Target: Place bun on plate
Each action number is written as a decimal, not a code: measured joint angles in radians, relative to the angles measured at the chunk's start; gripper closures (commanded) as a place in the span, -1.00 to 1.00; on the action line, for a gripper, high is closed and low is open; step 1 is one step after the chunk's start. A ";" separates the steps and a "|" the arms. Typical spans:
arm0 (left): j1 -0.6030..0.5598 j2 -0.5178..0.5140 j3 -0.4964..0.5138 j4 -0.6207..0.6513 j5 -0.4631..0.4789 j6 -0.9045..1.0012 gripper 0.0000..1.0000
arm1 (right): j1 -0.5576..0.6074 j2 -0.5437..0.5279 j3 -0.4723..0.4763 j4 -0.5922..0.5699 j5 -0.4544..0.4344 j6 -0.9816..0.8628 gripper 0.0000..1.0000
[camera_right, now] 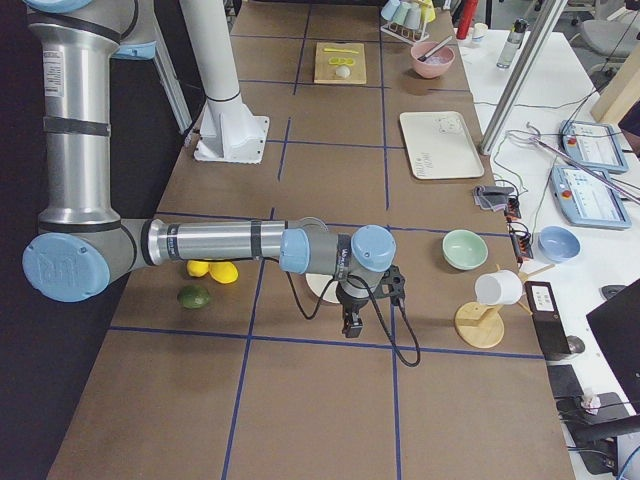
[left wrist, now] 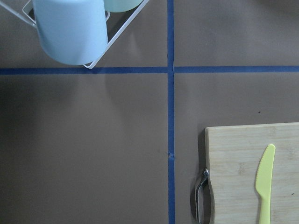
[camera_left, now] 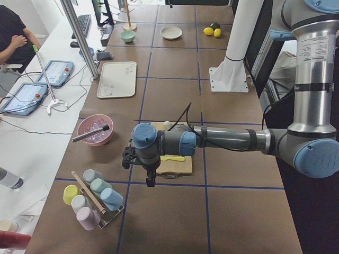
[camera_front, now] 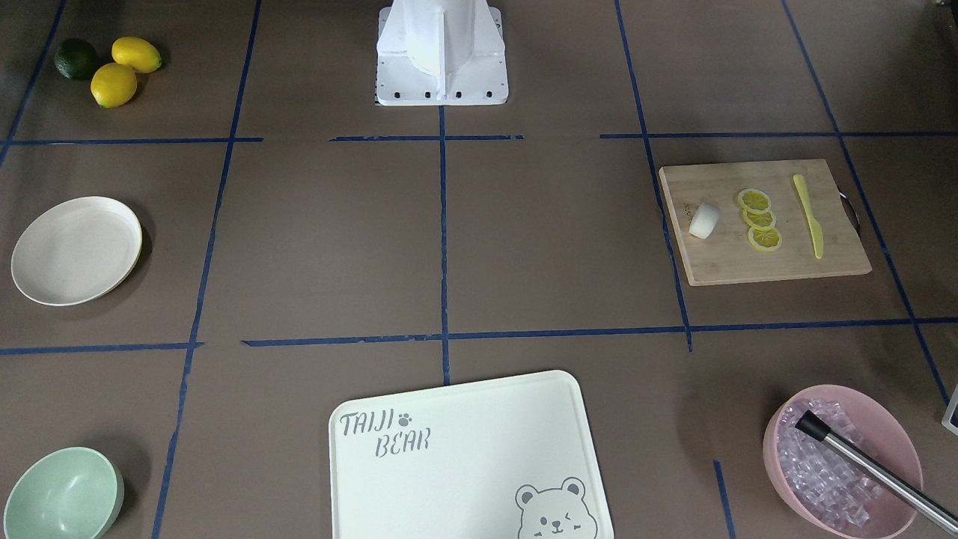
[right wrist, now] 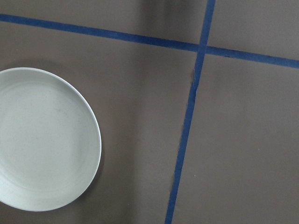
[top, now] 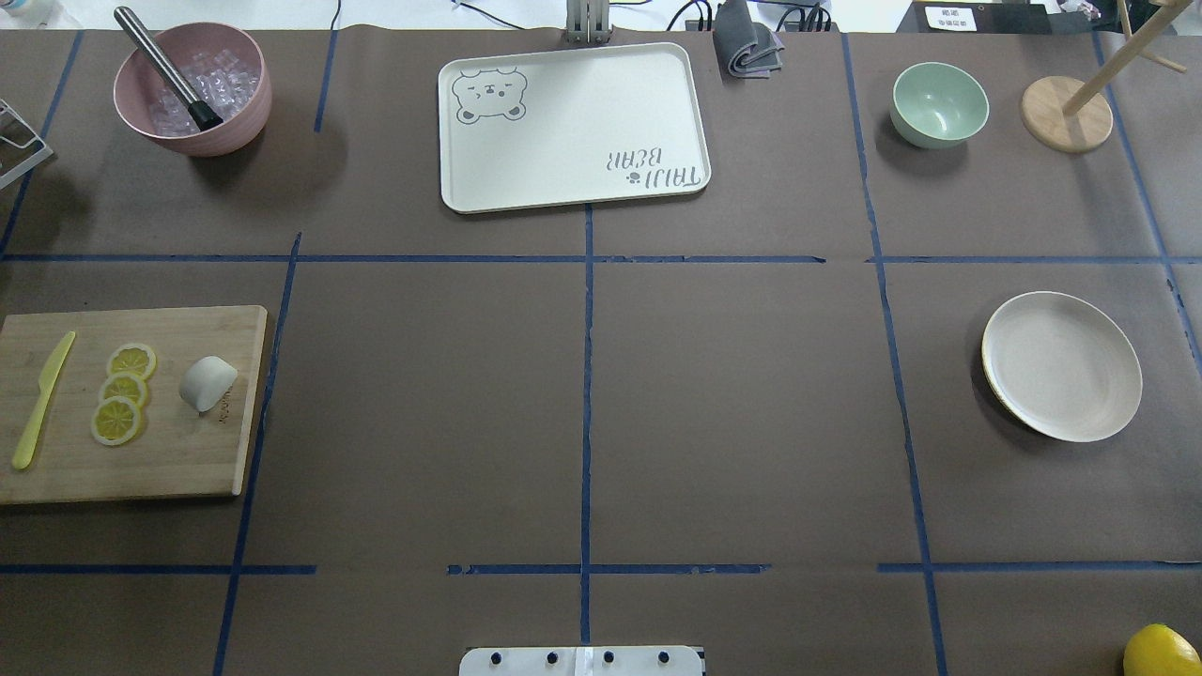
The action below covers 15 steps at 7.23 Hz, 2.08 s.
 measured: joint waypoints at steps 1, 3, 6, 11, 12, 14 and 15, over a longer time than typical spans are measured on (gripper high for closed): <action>0.000 0.009 -0.012 -0.002 -0.002 0.000 -1.00 | 0.000 -0.003 0.000 0.001 0.015 -0.001 -1.00; 0.000 0.014 -0.019 -0.004 -0.014 -0.001 -1.00 | -0.004 -0.003 0.002 0.004 0.020 -0.008 -1.00; 0.000 0.014 -0.016 -0.006 -0.040 -0.001 -1.00 | -0.013 0.002 0.004 0.008 0.021 0.005 -1.00; 0.001 0.016 -0.016 -0.009 -0.037 0.002 -1.00 | -0.154 -0.004 -0.173 0.606 0.017 0.642 -0.98; 0.001 0.016 -0.016 -0.010 -0.037 0.003 -1.00 | -0.197 -0.005 -0.202 0.721 0.012 0.768 -0.97; 0.001 0.016 -0.017 -0.011 -0.036 0.003 -1.00 | -0.259 -0.007 -0.224 0.820 0.005 0.877 -0.96; 0.001 0.016 -0.017 -0.011 -0.036 0.003 -1.00 | -0.283 -0.007 -0.228 0.832 0.004 0.889 -0.95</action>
